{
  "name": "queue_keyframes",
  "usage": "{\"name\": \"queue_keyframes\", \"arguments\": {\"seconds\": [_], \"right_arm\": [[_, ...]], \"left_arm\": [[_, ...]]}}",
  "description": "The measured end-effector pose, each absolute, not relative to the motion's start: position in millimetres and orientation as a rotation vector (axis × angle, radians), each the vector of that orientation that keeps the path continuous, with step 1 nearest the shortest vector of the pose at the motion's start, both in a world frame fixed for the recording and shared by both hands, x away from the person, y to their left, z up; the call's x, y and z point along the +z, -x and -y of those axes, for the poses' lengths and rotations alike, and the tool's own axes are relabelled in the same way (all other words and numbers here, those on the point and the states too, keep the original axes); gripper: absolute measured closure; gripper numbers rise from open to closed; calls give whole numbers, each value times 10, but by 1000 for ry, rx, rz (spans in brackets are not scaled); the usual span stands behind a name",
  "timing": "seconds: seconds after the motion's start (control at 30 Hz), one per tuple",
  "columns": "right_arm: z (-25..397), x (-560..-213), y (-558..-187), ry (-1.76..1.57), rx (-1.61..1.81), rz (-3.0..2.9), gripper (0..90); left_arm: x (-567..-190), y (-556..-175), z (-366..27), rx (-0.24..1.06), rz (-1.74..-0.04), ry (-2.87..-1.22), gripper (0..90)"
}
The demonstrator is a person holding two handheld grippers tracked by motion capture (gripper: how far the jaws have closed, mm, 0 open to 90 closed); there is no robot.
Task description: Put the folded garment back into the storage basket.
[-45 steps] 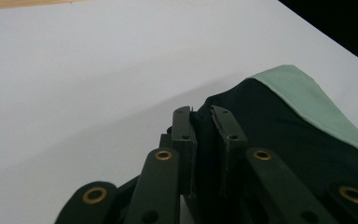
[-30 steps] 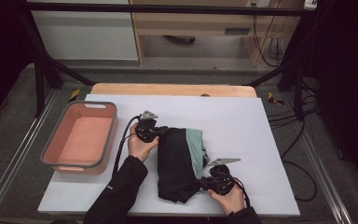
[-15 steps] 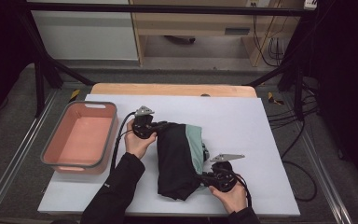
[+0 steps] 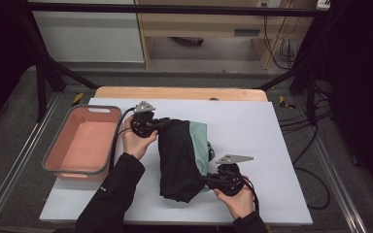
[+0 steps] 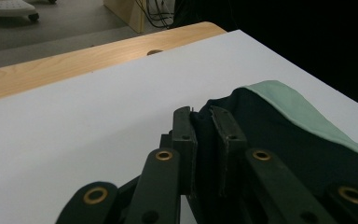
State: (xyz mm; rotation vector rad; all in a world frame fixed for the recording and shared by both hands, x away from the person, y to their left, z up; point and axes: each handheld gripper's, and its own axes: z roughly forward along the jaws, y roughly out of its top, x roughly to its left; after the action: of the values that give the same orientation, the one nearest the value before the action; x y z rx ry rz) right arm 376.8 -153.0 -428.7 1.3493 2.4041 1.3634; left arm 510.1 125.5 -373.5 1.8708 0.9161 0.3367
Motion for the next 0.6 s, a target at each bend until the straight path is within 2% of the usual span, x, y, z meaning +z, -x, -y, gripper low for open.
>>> {"name": "queue_keyframes", "arguments": {"seconds": [0.6], "right_arm": [[1234,-4020,-3811,-1264,1459,-2351,789]], "left_arm": [[-3344,-5075,-1551,412,-903,-1872,802]]}}
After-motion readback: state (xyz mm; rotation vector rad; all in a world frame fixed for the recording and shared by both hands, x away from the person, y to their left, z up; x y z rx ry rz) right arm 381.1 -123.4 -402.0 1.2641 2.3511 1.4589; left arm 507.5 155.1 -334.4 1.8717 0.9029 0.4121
